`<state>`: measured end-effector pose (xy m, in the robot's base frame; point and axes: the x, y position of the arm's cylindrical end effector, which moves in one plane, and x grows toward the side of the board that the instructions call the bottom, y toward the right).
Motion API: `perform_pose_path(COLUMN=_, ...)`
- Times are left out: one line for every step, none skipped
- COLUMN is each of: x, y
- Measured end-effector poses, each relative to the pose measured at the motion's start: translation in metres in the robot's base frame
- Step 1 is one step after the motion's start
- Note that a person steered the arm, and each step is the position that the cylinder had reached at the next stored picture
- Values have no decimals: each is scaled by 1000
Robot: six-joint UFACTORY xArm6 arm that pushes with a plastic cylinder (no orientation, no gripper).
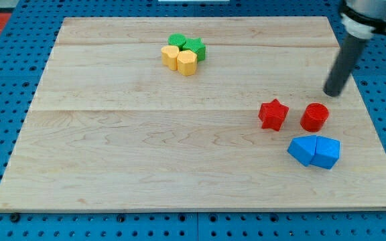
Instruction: Slide the yellow hexagon towards the center of the board
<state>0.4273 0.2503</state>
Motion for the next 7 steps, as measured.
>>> perform_pose_path(x=32, y=0)
perform_pose_path(x=36, y=-31)
perform_pose_path(x=35, y=-44)
perform_pose_path(x=-16, y=-69)
perform_pose_path(x=-47, y=-132)
perform_pose_path(x=-77, y=-192)
perform_pose_path(x=-137, y=-193)
